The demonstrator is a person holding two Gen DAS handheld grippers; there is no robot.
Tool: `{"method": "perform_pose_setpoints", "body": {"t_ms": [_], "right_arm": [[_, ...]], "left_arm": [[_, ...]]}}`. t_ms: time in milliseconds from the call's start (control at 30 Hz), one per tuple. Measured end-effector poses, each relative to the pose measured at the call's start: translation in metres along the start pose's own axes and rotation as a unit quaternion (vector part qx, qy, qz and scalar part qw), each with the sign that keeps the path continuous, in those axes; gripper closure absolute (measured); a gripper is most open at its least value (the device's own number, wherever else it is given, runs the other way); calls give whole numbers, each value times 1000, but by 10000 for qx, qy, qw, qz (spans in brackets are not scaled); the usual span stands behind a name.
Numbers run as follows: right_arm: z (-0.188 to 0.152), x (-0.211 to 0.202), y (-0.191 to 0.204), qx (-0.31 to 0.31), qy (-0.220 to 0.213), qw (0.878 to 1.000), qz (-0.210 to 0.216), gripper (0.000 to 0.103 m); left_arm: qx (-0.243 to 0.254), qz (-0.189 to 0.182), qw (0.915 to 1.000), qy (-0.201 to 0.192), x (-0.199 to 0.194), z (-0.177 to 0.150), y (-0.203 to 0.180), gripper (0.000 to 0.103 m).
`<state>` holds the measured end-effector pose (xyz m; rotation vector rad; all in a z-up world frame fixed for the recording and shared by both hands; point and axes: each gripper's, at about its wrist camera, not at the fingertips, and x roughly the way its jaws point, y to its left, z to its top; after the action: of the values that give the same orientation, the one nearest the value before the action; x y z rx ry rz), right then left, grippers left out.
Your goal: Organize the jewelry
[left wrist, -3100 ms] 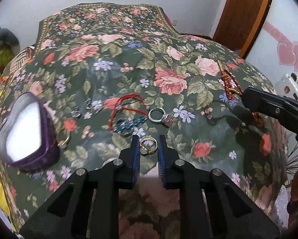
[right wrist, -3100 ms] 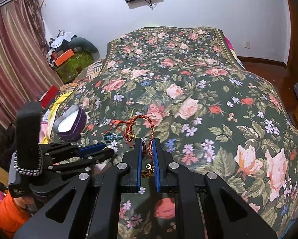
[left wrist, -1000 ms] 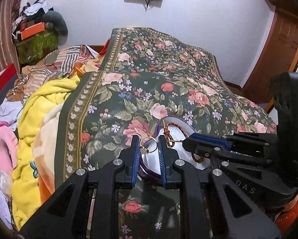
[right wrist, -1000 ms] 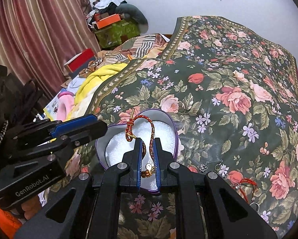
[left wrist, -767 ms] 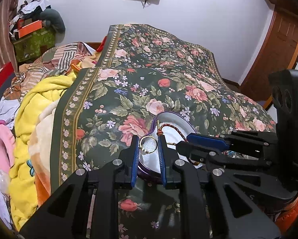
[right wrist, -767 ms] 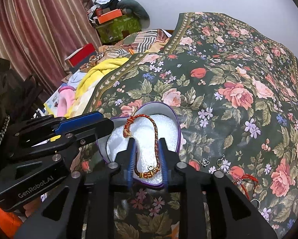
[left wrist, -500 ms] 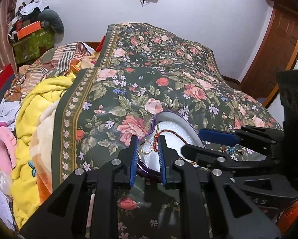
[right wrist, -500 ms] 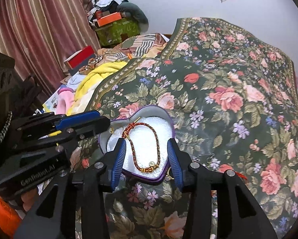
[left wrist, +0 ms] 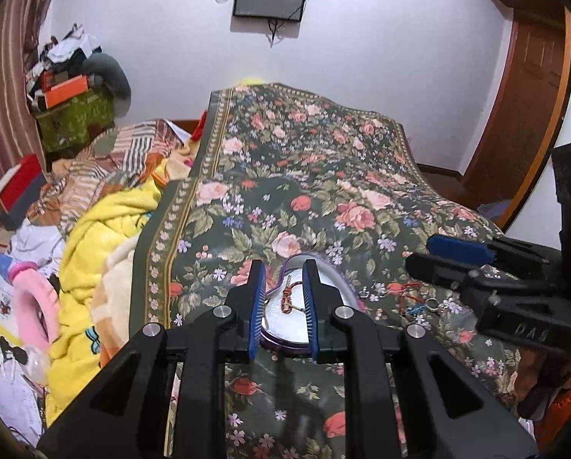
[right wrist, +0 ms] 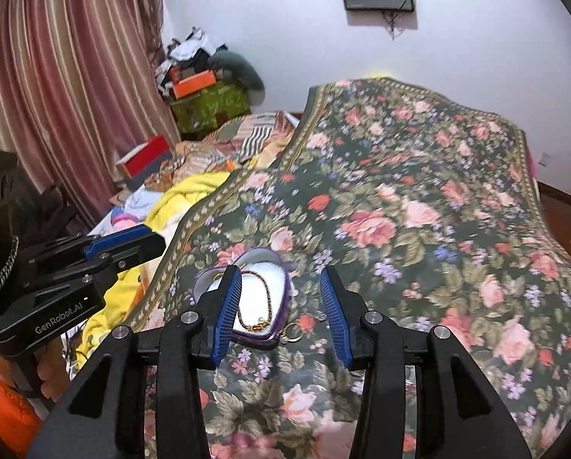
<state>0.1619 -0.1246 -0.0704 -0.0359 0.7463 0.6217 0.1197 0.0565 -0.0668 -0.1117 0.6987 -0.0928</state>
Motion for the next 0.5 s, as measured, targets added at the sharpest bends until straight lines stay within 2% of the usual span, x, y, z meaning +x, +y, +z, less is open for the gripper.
{"method": "perform_pose_setpoints", "body": {"t_ms": [133,300,367,500], "right_arm": [[-1,-20,-10,53,-161,9998,-124,64],[-7,-45,-26,155,-297,9989,-314,64],[-12,-53,-34,198,-310,9985,-416,64],[-24,-64,-51,303,-281,9975,-580,64]], "left_arm": [[132,41,9998,-121,-14,2,-15,78],[243,27,9995,-208,-24,4,-33,74],[292,12,9993,-235,-27,3,-42,68],[386,-50,9990,-207,-27,0,-58,66]]}}
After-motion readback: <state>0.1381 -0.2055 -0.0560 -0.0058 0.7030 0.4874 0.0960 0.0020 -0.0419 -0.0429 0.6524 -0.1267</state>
